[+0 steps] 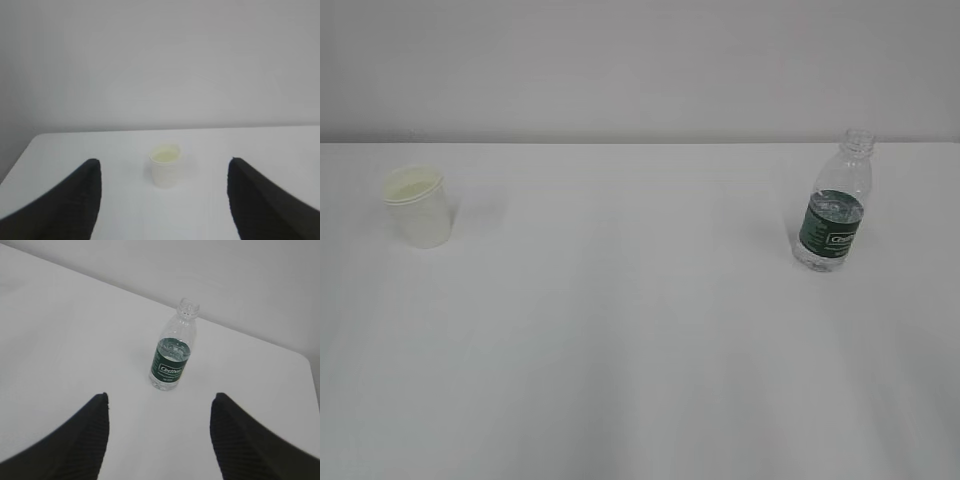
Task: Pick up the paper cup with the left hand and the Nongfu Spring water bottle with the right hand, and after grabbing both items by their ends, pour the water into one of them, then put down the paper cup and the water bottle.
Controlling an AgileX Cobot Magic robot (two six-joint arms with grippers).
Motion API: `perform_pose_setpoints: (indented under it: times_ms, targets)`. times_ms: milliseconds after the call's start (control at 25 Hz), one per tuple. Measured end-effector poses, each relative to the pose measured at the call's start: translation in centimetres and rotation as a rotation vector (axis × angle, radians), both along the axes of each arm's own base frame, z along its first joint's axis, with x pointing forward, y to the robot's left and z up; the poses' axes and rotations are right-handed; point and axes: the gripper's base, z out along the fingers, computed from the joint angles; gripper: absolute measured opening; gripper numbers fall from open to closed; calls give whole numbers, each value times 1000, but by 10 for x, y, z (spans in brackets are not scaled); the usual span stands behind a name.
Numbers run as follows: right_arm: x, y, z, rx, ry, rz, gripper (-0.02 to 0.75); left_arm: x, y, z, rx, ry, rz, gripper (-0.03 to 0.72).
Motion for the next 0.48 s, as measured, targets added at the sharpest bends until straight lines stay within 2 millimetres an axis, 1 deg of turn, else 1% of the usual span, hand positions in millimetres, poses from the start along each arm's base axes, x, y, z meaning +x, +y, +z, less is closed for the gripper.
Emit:
perform_pose_setpoints:
  times_ms: [160,320,480]
  targets:
    - [-14,-6,0,18,4,-33,487,-1,-2,-7,7,78,-23,558]
    - [-28,-14,9,23,24,-96,487,-3,-3,-11,10,130,-41,557]
    - [-36,-20,12,42,65,-148,487,-4,-5,-15,15,167,-55,557]
